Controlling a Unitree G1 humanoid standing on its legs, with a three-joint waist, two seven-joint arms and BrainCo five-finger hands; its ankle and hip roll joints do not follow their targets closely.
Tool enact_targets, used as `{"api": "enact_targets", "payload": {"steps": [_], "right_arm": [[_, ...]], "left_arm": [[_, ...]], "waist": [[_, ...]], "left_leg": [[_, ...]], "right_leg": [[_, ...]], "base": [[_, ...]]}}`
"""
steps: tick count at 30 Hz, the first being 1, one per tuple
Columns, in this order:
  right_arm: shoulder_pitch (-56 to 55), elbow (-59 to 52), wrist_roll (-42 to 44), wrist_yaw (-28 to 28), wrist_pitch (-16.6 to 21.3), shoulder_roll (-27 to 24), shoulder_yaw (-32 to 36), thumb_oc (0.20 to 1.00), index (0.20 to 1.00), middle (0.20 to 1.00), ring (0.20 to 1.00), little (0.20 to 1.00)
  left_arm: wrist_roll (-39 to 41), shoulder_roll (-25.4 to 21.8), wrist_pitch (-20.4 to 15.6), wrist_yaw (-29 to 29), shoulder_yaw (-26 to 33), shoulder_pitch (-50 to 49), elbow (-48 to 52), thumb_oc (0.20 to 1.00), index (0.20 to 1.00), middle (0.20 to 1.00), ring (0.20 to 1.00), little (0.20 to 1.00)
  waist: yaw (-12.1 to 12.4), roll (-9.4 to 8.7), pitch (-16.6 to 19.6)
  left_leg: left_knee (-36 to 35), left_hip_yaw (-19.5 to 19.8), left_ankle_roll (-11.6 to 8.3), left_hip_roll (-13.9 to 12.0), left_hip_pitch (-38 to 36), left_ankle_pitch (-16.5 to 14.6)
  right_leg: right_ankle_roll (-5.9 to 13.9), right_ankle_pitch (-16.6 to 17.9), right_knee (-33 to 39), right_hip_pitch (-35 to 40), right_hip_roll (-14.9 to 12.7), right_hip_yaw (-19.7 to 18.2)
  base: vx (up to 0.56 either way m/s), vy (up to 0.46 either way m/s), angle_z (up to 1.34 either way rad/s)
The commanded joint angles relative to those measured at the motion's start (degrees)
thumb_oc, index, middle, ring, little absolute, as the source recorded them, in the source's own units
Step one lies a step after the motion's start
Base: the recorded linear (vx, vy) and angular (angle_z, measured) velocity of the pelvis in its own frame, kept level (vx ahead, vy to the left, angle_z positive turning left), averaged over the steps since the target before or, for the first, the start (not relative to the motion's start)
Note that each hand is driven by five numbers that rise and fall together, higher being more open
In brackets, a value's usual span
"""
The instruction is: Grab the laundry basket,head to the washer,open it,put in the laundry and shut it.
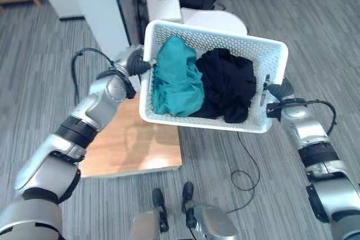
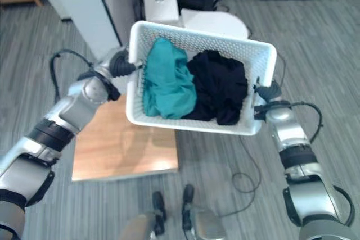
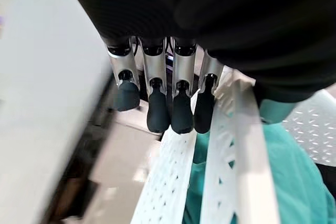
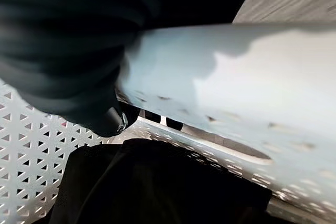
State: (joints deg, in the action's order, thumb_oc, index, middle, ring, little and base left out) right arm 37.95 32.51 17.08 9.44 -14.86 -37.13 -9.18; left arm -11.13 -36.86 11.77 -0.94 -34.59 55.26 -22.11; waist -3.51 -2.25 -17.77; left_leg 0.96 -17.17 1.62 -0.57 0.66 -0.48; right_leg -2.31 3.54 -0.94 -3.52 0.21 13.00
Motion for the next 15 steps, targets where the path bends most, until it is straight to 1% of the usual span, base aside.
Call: {"api": "enact_targets", "payload": {"steps": [1,2,3,8,11,15], "right_arm": [[-1.6,-8.5,-0.6,-4.0,4.7,2.7,-2.7,0.200,0.200,0.200,0.200,0.200],[-2.5,-9.3,-0.4,-4.2,4.9,2.3,-2.3,0.200,0.200,0.200,0.200,0.200],[-2.6,-9.4,-0.5,-4.2,4.8,2.3,-2.1,0.200,0.200,0.200,0.200,0.200],[-8.2,-15.2,0.6,-5.4,5.1,0.1,0.4,0.200,0.200,0.200,0.200,0.200],[-10.7,-17.3,1.5,-5.5,5.3,-0.7,1.4,0.200,0.200,0.200,0.200,0.200],[-12.3,-19.2,2.7,-5.8,5.8,-2.0,1.8,0.200,0.200,0.200,0.200,0.200]], "left_arm": [[1.8,12.2,-8.5,0.8,-8.1,5.8,-2.6,0.200,0.200,0.200,0.200,0.200],[1.8,12.8,-8.4,1.1,-8.4,6.1,-2.8,0.200,0.200,0.200,0.200,0.200],[1.8,12.9,-8.5,1.1,-8.5,6.2,-2.9,0.200,0.200,0.200,0.200,0.200],[1.5,16.7,-8.4,1.8,-10.1,7.4,-5.6,0.200,0.200,0.200,0.200,0.200],[1.2,18.6,-8.5,2.0,-11.0,7.7,-7.4,0.200,0.200,0.200,0.200,0.200],[1.2,21.1,-8.6,1.9,-12.3,8.2,-10.6,0.200,0.200,0.200,0.200,0.200]], "waist": [[-0.4,0.52,12.3],[-0.8,0.74,12.5],[-0.6,0.72,12.5],[-2.5,1.40,13.4],[-3.0,1.41,13.6],[-3.9,1.61,13.5]], "left_leg": [[-0.8,3.0,0.23,0.1,-0.7,-4.0],[-1.1,3.0,0.24,0.2,-1.3,-4.3],[-1.2,3.0,0.26,0.2,-1.1,-4.0],[-1.7,2.3,0.51,0.6,-2.7,-4.8],[-1.5,2.0,0.55,0.6,-2.7,-4.7],[-1.1,1.7,0.61,0.6,-3.0,-5.4]], "right_leg": [[9.63,-7.2,-6.4,1.7,-6.6,2.1],[9.74,-7.5,-6.4,2.1,-6.7,2.1],[9.64,-7.2,-6.3,1.9,-6.7,2.1],[9.82,-7.3,-5.9,2.7,-6.8,0.9],[9.77,-6.9,-5.5,2.8,-6.8,0.4],[9.79,-7.2,-5.5,3.0,-6.6,-0.7]], "base": [[0.09,0.028,-0.16],[0.06,0.022,-0.10],[0.03,0.013,-0.07],[0.02,0.007,-0.11],[0.00,-0.007,-0.04],[0.00,-0.010,-0.06]]}}
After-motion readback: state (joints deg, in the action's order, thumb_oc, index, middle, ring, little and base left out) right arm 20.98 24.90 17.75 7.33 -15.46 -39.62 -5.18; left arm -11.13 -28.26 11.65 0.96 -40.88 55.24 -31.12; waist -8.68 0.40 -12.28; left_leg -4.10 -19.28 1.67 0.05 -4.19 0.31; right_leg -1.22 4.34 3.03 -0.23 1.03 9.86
